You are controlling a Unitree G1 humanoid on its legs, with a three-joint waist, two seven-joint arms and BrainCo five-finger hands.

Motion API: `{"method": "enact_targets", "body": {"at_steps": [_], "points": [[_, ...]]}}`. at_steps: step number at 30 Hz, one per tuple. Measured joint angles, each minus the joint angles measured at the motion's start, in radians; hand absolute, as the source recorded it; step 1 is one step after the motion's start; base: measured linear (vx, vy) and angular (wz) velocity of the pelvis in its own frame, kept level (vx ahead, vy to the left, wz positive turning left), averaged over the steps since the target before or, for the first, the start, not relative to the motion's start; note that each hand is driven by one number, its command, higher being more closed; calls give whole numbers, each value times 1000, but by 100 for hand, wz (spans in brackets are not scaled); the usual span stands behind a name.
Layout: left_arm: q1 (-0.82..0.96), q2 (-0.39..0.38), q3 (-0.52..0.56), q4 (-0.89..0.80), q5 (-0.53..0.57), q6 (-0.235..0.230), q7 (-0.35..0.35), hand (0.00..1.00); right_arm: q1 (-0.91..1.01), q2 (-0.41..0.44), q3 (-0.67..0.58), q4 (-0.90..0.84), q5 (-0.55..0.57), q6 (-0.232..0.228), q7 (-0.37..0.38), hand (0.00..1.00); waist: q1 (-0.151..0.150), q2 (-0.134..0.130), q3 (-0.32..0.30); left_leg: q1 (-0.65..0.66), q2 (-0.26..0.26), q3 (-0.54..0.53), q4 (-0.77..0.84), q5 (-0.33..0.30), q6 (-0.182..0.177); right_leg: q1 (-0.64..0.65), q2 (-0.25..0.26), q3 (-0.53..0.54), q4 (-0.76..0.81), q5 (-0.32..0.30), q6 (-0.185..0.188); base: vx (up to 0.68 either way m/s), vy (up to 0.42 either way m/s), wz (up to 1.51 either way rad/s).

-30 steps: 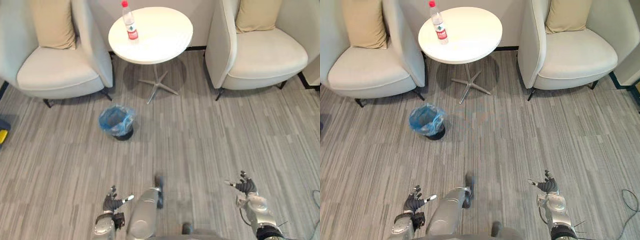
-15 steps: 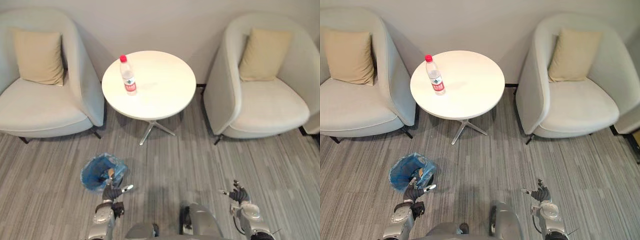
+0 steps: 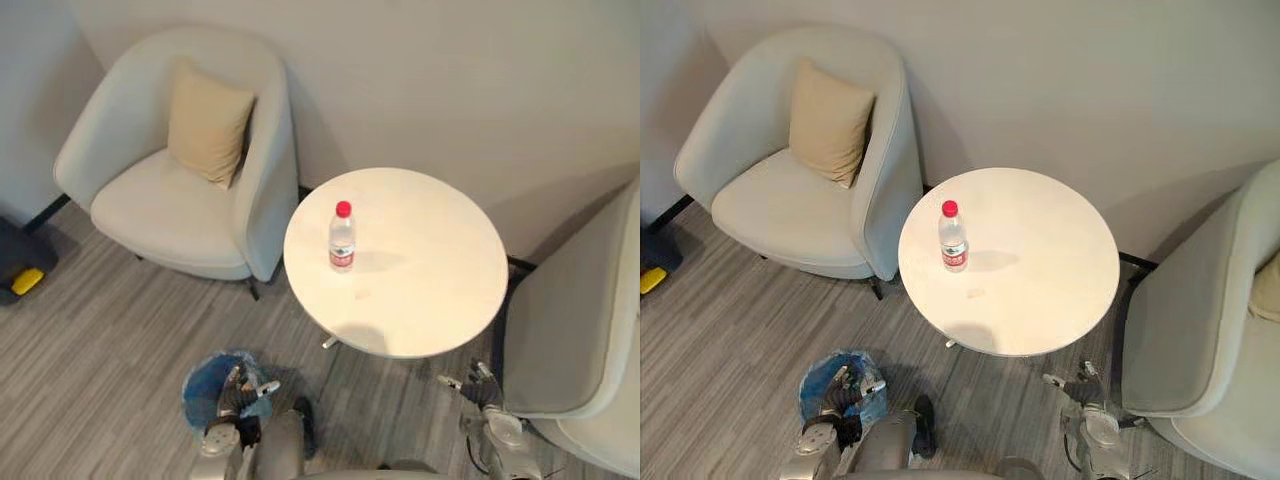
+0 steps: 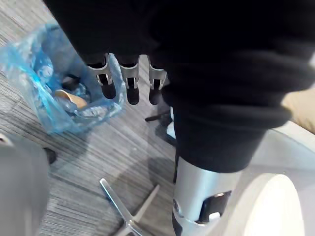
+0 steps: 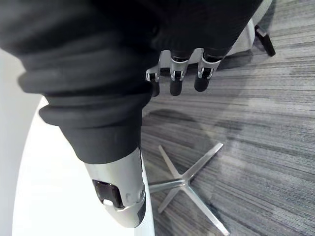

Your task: Gather rubbish on tea table into small bin, then transfer packed bag to large trash can.

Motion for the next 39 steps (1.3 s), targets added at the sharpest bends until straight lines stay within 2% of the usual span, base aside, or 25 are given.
{"method": "enact_targets", "body": {"at_steps": [1,2,3,4,5,6,7,8,9,11,12,19,23,25,27,29,30,35,37,39], "points": [[14,2,-1,7,0,3,0,0,2,-3,3,0,-8,4,-2,0,-1,-2,1,16,-2,4,-3,-10,0,-31,-6,21,80,6,11,164,71,-18],[19,12,-2,5,0,4,1,0,20,-11,22,-14,-36,6,0,0,-8,-9,6,49,-6,3,-12,-23,5,-94,-17,55,233,39,59,177,51,-7],[18,30,-8,9,2,4,0,0,35,-12,44,-49,-44,14,-1,0,-13,-17,6,70,-9,-1,-20,-29,7,-130,-13,83,322,53,52,211,35,8],[15,39,-19,14,9,5,-1,0,47,-9,56,-68,-49,38,-3,0,-28,-23,1,80,-9,-13,-23,-31,10,-152,-4,106,339,18,43,204,-7,20],[-3,53,-21,22,12,4,-1,0,85,-18,81,-104,-69,43,-5,0,-34,-25,1,87,-9,-25,-35,-23,8,-199,19,136,303,-29,16,158,-30,23],[-11,54,-20,24,13,3,-1,0,101,-22,83,-118,-76,43,-5,0,-36,-24,1,86,-9,-30,-35,-21,6,-216,31,154,274,-38,12,148,-72,30],[-16,55,-20,28,14,-1,-2,0,135,-28,96,-155,-96,44,-3,0,-48,-26,0,84,-14,-43,-30,-18,2,-228,47,184,181,-40,2,146,-108,51],[-20,58,-21,34,21,-5,-2,0,187,-34,108,-211,-114,44,-3,0,-64,-40,-3,76,-43,-71,-16,-17,-1,-221,40,184,34,28,-32,148,-128,62],[-29,58,-20,44,26,-6,-2,0,205,-40,109,-229,-115,43,-3,0,-71,-37,3,77,-48,-85,-10,-19,-5,-225,36,182,27,41,-25,142,-133,60],[-17,32,-28,63,44,-8,-5,0,240,-81,146,-264,-147,43,11,0,-78,-4,-16,78,-35,-128,-48,-7,-30,-197,58,165,-45,74,-35,114,-108,9],[-5,28,-30,65,48,-8,-11,0,252,-92,187,-285,-155,43,25,0,-79,0,-18,86,-26,-137,-84,9,-52,-187,73,156,-88,97,-44,56,-85,-14],[-9,26,-61,117,50,-11,-24,0,263,-127,240,-298,-196,43,56,0,-77,1,-20,126,-4,-184,-240,107,-86,-147,104,118,-203,164,-75,0,-89,13],[-7,19,-69,133,49,-10,-23,0,269,-122,233,-302,-190,43,52,0,-79,19,-35,160,3,-185,-312,149,-93,-130,114,118,-245,187,-79,-43,-40,1],[-5,10,-70,151,48,-10,-22,0,298,-86,207,-331,-180,42,48,0,-81,34,-51,186,9,-185,-351,165,-102,-111,120,118,-272,198,-81,-47,-41,-1],[-2,7,-69,156,48,-9,-22,0,312,-62,198,-386,-167,11,49,0,-83,39,-59,196,13,-184,-363,169,-108,-109,124,121,-284,202,-77,-48,-34,-10],[0,4,-70,168,50,-7,-22,0,313,8,195,-459,-151,-51,37,0,-84,34,-84,202,17,-184,-387,174,-115,-108,132,129,-306,213,-73,-29,-37,-13],[-1,4,-70,169,50,-7,-22,0,307,24,193,-465,-152,-57,30,0,-83,38,-90,205,18,-184,-387,174,-115,-104,133,130,-309,215,-74,-6,-26,-6],[-6,1,-70,172,48,-3,-12,0,301,154,127,-455,-187,-40,-50,0,-82,32,-96,253,25,-152,-415,171,-113,-79,136,164,-317,216,-73,12,-7,-15],[-5,-2,-73,172,47,-2,4,0,311,176,92,-455,-189,-11,-87,0,-83,30,-94,267,24,-124,-420,168,-110,-80,137,191,-317,217,-71,39,9,-38],[-5,-2,-81,171,47,-1,8,0,324,179,72,-457,-188,-4,-106,0,-84,25,-92,273,23,-108,-419,165,-106,-79,138,208,-316,217,-69,44,13,-30]]}}
